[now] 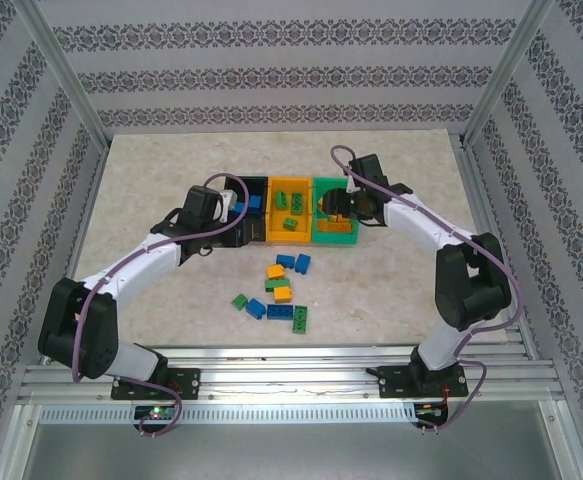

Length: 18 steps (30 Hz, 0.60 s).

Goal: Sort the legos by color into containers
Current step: Place the lego in the container.

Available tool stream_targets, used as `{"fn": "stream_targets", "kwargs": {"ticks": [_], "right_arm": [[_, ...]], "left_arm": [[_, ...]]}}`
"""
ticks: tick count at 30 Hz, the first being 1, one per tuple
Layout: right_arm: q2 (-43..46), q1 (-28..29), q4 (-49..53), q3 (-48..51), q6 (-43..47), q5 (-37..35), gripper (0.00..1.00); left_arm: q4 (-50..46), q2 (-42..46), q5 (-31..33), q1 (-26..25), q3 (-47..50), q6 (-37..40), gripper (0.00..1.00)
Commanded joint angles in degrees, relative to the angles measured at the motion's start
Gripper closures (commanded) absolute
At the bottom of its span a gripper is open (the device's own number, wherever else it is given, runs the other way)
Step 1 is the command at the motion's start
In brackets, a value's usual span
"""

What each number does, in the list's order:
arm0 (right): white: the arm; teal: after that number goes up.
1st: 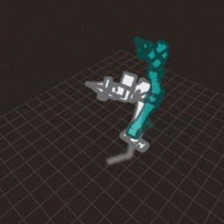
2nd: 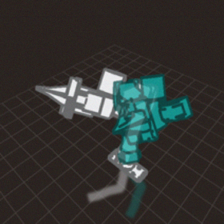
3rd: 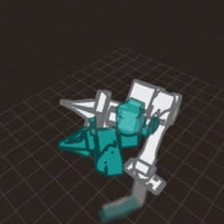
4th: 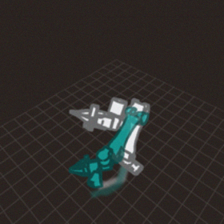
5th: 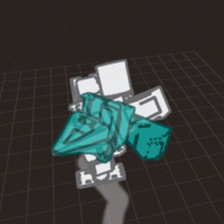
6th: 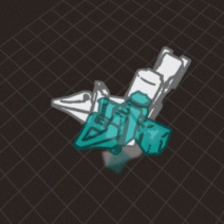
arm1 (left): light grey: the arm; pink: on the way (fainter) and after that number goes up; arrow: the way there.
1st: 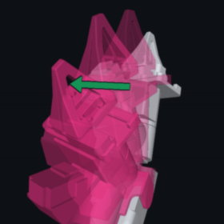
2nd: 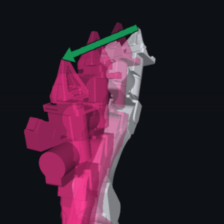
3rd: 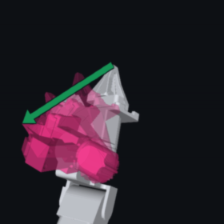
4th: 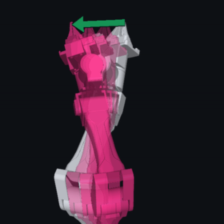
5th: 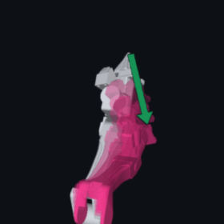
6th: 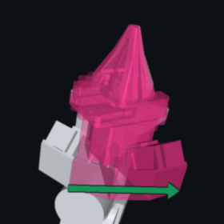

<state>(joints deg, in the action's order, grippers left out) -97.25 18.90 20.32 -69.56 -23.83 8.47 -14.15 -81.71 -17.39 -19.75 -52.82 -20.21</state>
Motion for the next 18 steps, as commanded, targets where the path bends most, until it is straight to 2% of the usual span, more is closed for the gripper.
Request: {"fn": "stream_targets", "kwargs": {"ticks": [1, 7, 12, 18], "right_arm": [[3.49, 0.55, -2.28, 3.09, 1.32, -0.03, 0.39], [5.04, 2.0, -2.7, 5.63, 1.95, -1.59, 0.4], [6.0, 3.1, -3.77, 7.0, 1.73, -3.19, 0.41], [5.41, 3.69, -5.53, 7.33, 1.27, -3.13, 0.41]], "left_arm": [[-1.96, -0.01, -4.87, 0.16, 1.28, 0.93, 0.48], [-2.29, -0.82, -11.59, -0.37, 3.13, 2.34, 0.49], [-8.18, 0.81, -13.08, -1.66, 4.61, 3.84, 0.49], [-13.61, 3.0, -14.73, -6.85, 6.95, -2.56, 0.5]]}}
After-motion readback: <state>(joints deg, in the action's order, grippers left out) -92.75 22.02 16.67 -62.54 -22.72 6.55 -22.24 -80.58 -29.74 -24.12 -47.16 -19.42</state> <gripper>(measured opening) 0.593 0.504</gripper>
